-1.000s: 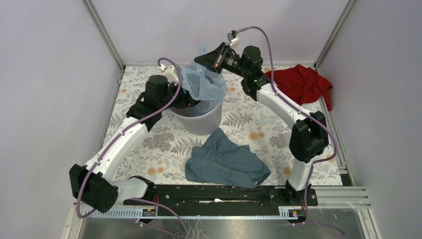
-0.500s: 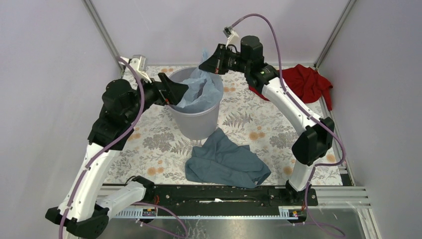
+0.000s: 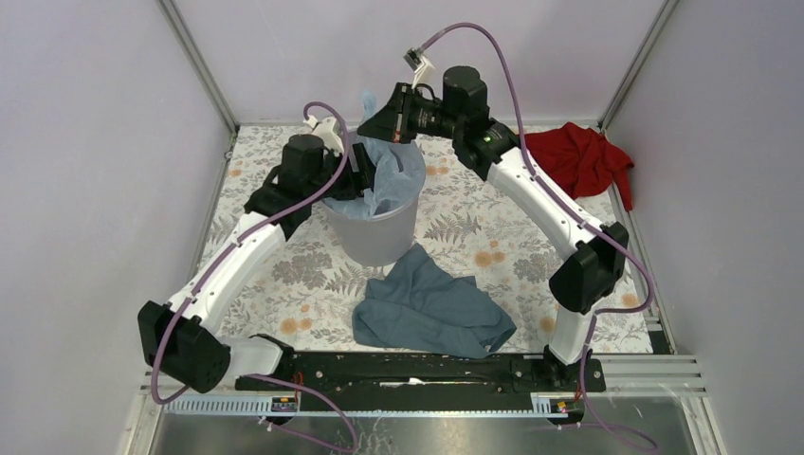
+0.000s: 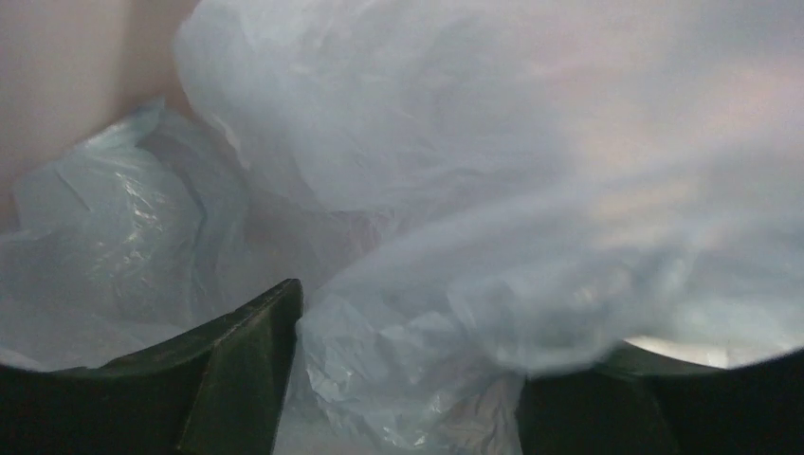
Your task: Put the trash bags into the trash bin
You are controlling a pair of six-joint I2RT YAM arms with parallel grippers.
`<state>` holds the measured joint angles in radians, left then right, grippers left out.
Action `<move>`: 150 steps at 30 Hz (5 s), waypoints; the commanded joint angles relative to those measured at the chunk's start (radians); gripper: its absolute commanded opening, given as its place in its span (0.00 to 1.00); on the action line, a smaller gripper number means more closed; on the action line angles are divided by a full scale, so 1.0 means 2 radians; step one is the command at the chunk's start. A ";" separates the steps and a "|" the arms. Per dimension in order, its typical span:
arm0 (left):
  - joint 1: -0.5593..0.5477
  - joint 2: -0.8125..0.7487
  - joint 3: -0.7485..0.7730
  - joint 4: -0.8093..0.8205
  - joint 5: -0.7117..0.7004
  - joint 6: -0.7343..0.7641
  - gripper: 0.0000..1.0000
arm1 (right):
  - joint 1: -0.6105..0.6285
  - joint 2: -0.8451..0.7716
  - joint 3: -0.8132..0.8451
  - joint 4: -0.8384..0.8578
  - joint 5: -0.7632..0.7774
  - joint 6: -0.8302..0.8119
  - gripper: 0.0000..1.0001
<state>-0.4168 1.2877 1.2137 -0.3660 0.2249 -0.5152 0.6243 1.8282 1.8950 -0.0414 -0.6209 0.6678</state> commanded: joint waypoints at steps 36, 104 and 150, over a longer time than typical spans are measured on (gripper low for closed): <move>0.003 -0.085 0.067 -0.004 0.039 0.017 0.95 | 0.032 -0.039 -0.058 0.179 0.024 0.208 0.16; 0.013 -0.137 -0.018 0.072 0.005 -0.024 0.01 | 0.061 -0.105 -0.001 -0.102 0.177 -0.010 0.92; 0.017 -0.072 0.135 -0.065 -0.148 -0.019 0.97 | 0.041 -0.213 -0.175 0.068 0.108 -0.013 0.00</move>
<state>-0.3889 1.0904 1.4410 -0.5426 0.0185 -0.5323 0.7158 1.4273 1.5673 0.0624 -0.3870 0.6792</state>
